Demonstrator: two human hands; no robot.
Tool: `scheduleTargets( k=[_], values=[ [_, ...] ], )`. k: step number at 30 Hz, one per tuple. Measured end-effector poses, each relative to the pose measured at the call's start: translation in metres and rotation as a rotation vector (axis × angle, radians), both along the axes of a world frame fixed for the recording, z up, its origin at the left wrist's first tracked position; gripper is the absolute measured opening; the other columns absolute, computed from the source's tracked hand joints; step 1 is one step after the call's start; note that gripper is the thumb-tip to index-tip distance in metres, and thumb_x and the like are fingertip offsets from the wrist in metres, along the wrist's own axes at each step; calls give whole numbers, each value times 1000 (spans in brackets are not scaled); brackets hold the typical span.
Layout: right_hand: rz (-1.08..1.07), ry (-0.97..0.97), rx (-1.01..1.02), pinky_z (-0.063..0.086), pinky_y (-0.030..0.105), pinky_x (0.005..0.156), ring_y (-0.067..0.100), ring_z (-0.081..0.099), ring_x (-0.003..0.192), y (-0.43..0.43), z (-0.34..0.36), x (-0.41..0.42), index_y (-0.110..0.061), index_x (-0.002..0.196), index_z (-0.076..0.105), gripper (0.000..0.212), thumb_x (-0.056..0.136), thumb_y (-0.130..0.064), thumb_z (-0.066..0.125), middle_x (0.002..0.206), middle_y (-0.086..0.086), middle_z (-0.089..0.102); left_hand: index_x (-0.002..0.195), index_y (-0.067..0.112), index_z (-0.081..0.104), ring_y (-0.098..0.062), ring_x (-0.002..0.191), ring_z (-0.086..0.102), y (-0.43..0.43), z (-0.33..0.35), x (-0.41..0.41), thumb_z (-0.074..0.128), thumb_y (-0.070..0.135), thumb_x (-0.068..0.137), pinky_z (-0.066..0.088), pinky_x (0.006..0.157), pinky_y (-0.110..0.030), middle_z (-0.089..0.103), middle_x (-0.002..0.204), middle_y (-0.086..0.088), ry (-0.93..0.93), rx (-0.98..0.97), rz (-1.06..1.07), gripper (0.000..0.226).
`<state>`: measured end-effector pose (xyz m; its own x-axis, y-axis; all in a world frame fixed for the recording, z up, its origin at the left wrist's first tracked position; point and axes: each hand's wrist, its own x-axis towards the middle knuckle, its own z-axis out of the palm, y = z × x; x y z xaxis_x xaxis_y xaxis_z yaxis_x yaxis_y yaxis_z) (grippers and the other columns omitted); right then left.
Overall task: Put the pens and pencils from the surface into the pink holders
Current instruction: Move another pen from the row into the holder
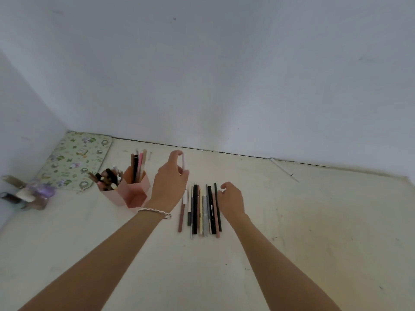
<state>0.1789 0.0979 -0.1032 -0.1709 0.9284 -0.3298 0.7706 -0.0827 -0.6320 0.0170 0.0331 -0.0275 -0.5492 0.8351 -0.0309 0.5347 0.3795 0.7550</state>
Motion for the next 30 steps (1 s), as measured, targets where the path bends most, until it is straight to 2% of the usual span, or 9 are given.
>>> scheduleTargets(
  k=[7,11,13,15,18,21,24,28,30],
  values=[
    [30,-160,-5,47,27,72,25,61,93,-7,-13,-20,-3,107,54,14,96,-3,45,107,13,62,142,30,42,-9,70,63,-4,20,-8,57,14,92,49,62,-20,58,77,12,18,103,0,55],
    [11,-120,-41,43,25,62,19,54,78,-7,-14,-25,-1,97,59,14,94,1,46,101,14,63,140,31,43,-9,72,64,-6,23,-11,57,13,91,47,69,-11,58,82,11,14,132,4,54],
    [-18,-51,-39,45,25,62,17,53,74,-5,-9,-24,-1,92,61,11,92,0,49,98,15,65,139,32,42,-10,72,65,-7,27,-15,57,12,91,56,70,-25,58,89,9,-9,149,3,54],
    [-80,46,6,44,22,62,16,54,77,1,2,-21,-3,97,60,11,91,-2,51,101,13,66,140,35,39,-9,71,65,-9,34,-26,59,10,91,58,66,-27,58,92,9,0,194,5,58],
    [-137,192,133,42,14,62,11,56,70,17,31,-20,-4,128,55,37,91,-4,51,85,-1,62,137,33,39,-7,71,67,-11,46,-59,62,10,90,59,64,-27,61,92,9,140,263,71,56],
    [-184,425,202,41,6,51,5,54,64,26,63,-30,-22,145,37,57,93,-5,51,79,-8,54,129,28,41,-17,76,67,-15,51,-88,58,9,89,57,71,-36,63,94,1,250,213,149,47],
    [-195,581,258,43,5,55,4,56,67,22,82,-48,-28,140,40,53,94,-7,52,84,-6,55,127,19,41,-26,79,64,-19,46,-98,54,6,90,55,73,-44,63,93,-6,347,95,123,42],
    [-192,716,318,48,12,63,0,60,70,2,92,-75,-31,130,38,47,93,-9,57,86,-5,61,122,12,45,-31,72,59,-25,31,-102,50,6,92,51,64,-41,58,78,-8,440,-78,74,31],
    [-166,768,350,49,14,69,2,61,73,-10,91,-90,-31,129,38,46,93,-11,59,85,-4,63,117,11,51,-31,80,61,-28,28,-105,51,10,94,50,66,-41,62,84,-9,463,-173,48,23]
  ],
)
